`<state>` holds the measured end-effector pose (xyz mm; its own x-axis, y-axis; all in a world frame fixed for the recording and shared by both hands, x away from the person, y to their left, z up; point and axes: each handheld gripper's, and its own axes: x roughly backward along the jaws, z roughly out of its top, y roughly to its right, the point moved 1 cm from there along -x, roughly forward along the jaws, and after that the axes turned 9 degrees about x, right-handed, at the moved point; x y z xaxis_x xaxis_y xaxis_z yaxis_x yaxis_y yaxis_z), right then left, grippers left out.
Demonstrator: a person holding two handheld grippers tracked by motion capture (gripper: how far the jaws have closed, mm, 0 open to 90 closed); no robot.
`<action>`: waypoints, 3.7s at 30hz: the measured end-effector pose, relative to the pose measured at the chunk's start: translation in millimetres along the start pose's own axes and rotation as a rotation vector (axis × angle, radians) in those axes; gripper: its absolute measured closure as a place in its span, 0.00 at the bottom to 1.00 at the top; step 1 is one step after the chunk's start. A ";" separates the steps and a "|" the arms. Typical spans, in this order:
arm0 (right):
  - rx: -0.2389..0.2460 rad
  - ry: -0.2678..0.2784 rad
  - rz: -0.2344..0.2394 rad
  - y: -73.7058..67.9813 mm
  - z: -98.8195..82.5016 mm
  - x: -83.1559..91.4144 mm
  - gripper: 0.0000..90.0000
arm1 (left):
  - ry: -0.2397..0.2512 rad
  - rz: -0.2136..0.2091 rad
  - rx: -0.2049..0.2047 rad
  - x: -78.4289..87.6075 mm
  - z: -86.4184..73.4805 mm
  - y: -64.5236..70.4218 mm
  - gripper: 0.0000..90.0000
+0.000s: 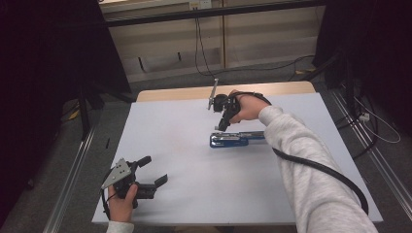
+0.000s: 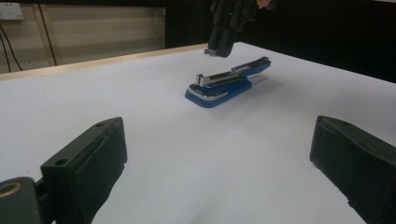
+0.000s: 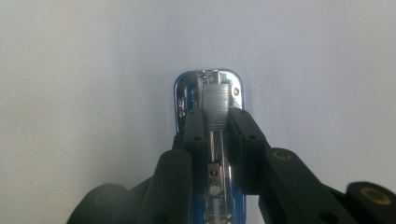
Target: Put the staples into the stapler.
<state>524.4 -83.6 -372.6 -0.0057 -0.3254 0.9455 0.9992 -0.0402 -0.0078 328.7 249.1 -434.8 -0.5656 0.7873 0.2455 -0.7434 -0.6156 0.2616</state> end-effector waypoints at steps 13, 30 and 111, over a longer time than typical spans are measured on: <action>-0.022 0.024 0.006 -0.4 -3.0 -8.8 0.87 | 0.002 0.002 0.001 -0.3 0.1 0.2 0.04; -0.043 0.050 0.021 -1.6 -6.9 -18.4 0.87 | -0.006 0.008 -0.007 -0.7 -0.2 0.8 0.05; -0.001 0.047 0.007 -1.6 -5.1 -33.0 0.84 | -0.020 0.004 -0.008 -2.8 -0.8 2.4 0.05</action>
<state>522.8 -77.5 -405.5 -0.0002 -0.3694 0.9293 0.9991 -0.0387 -0.0152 328.2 245.5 -435.6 -0.5612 0.7840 0.2655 -0.7440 -0.6183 0.2531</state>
